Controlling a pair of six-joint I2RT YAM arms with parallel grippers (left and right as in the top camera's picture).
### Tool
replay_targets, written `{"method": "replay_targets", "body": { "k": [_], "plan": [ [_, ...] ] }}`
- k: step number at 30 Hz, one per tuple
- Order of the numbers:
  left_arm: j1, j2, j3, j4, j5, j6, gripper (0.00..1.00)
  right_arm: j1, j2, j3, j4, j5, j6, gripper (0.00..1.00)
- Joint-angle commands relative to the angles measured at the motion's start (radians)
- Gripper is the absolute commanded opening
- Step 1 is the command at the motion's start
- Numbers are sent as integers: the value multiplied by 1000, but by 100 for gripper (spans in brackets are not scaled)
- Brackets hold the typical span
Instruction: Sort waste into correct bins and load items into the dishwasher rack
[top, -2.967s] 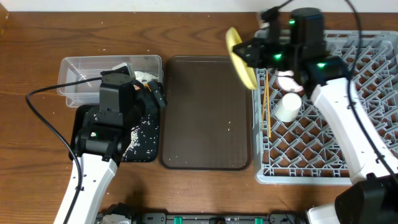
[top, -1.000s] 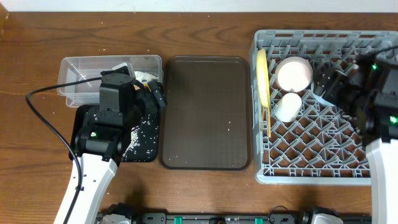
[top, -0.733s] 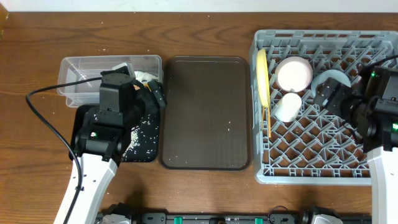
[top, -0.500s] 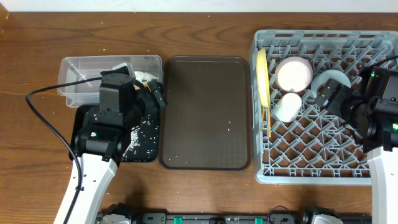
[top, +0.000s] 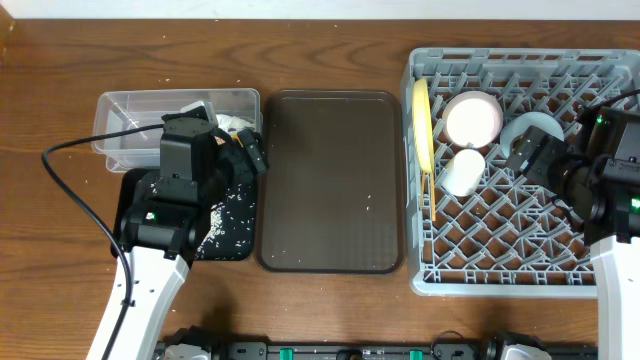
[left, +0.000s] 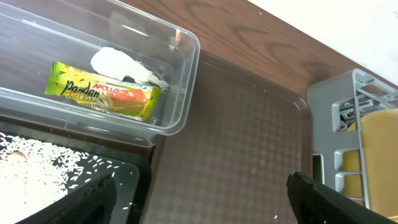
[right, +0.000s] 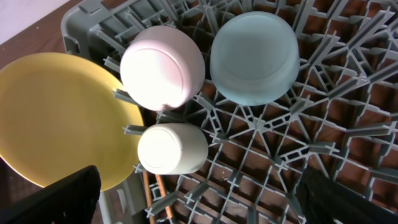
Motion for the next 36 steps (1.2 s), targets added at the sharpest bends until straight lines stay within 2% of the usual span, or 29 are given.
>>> {"method": "replay_targets", "body": {
  "k": [1, 19, 25, 36],
  "plan": [
    [4, 2, 18, -2, -9, 10, 90, -4, -8, 2, -1, 14, -15, 99],
    [4, 2, 18, -2, -9, 10, 90, -3, -15, 0, -2, 14, -15, 99],
    [4, 2, 18, -2, -9, 10, 90, 25, -195, -2, -1, 14, -15, 99],
    [4, 2, 18, -2, -9, 10, 90, 160, -607, -2, -2, 14, -15, 99]
  ]
}}
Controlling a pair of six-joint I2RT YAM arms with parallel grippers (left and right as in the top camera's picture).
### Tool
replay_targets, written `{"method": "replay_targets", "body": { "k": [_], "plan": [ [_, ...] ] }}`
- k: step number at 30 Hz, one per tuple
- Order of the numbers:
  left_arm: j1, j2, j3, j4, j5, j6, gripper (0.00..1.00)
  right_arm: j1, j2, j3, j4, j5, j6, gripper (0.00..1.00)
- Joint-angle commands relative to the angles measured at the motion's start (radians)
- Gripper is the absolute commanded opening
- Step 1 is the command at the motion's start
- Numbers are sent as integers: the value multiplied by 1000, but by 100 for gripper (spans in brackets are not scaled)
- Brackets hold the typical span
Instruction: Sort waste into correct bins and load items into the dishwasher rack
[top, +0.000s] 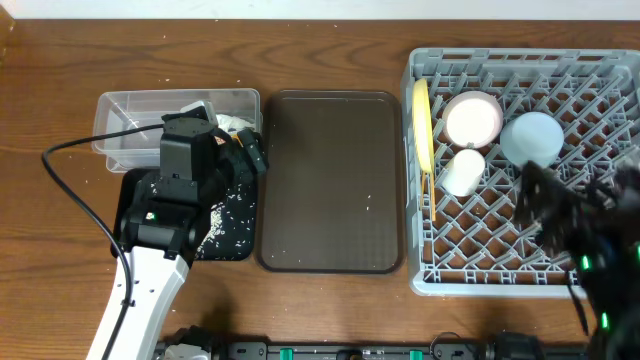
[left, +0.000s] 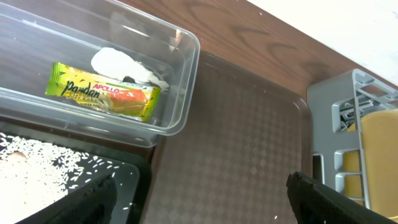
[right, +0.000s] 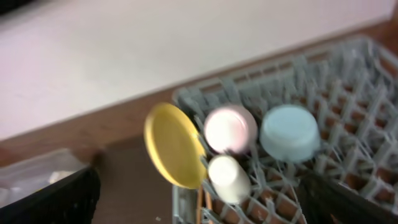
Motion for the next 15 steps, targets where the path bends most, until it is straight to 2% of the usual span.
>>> {"method": "replay_targets", "body": {
  "k": [1, 6, 15],
  "plan": [
    [4, 2, 18, -3, -9, 10, 90, 29, -81, 0, -1, 10, -15, 99],
    [4, 2, 18, -3, -9, 10, 90, 28, -174, 0, -25, 10, -15, 99],
    [4, 2, 18, -3, -9, 10, 90, 28, -185, 0, -202, 10, -15, 99]
  ]
}}
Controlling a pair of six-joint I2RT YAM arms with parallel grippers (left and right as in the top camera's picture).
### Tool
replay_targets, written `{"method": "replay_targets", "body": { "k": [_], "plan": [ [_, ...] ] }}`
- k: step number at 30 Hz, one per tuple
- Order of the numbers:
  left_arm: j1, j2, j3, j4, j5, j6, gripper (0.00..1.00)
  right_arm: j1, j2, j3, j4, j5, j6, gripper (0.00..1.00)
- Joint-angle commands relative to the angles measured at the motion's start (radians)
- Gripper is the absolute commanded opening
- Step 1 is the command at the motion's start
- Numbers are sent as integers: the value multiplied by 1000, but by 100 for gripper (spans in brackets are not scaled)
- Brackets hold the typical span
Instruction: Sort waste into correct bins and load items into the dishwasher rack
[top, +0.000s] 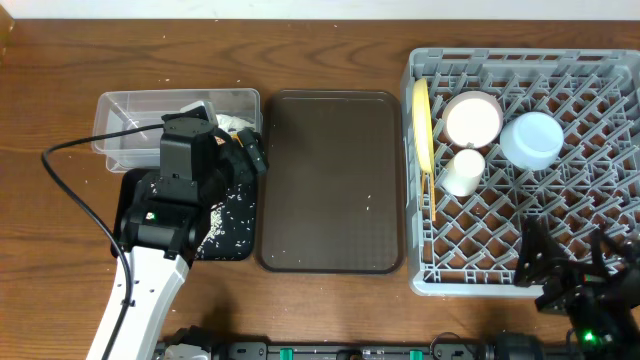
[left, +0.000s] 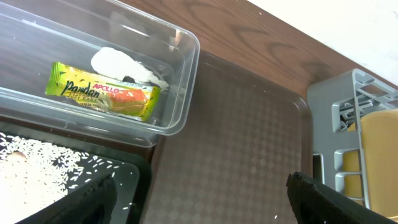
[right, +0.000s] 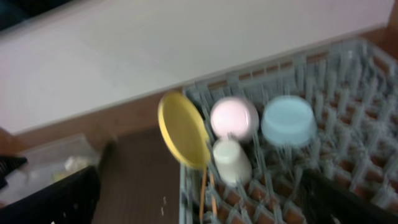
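Observation:
The grey dishwasher rack (top: 600, 70) holds a yellow plate (top: 423, 110) on edge, a pink bowl (top: 472, 118), a white cup (top: 463, 172) and a light-blue bowl (top: 532, 138). The blurred right wrist view shows the same yellow plate (right: 182, 130), pink bowl (right: 234, 119), cup (right: 231, 160) and blue bowl (right: 287, 121). My right gripper (top: 545, 262) is open and empty at the rack's near right corner, well back from the dishes. My left gripper (left: 202, 208) is open and empty between the bins and the brown tray (left: 249, 137).
A clear bin (left: 180, 81) holds a green snack wrapper (left: 102, 91) and a white tissue (left: 124, 65). Beside it, a black bin (left: 140, 180) holds scattered rice. Thin sticks (right: 205, 193) lie in the rack below the plate. A black cable (top: 70, 200) loops left of the left arm.
My right gripper has drawn further back, toward the near right corner of the rack, still open and empty. The dishes and the left arm have not moved.
First my right gripper stood open low over the rack, close to the blue bowl sitting there. Then it was raised and pulled back with the whole row of dishes in view. Now it is further back still. The left gripper stayed open by the bins throughout.

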Motion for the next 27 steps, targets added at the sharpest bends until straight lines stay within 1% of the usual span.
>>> {"method": "replay_targets", "body": {
  "k": [1, 11, 13, 18, 21, 23, 25, 27],
  "plan": [
    [4, 2, 18, -2, -9, 10, 90, 11, -2, 0, -67, 10, -15, 99],
    [4, 2, 18, -2, -9, 10, 90, 11, -2, 0, -353, 10, -15, 99],
    [4, 2, 18, -2, -9, 10, 90, 10, -2, 0, -370, 10, -2, 99],
    [4, 2, 18, -2, -9, 10, 90, 10, -2, -2, -146, 13, 43, 99],
    [4, 2, 18, -2, -9, 10, 90, 10, -2, -9, -21, 9, 31, 99],
    [4, 2, 18, -2, -9, 10, 90, 10, -2, -23, 37, -22, -26, 99],
    [4, 2, 18, -2, -9, 10, 90, 10, -2, -51, 79, -116, -107, 99],
    [4, 2, 18, -2, -9, 10, 90, 10, -2, -101, 142, -245, -155, 99]
  ]
}}
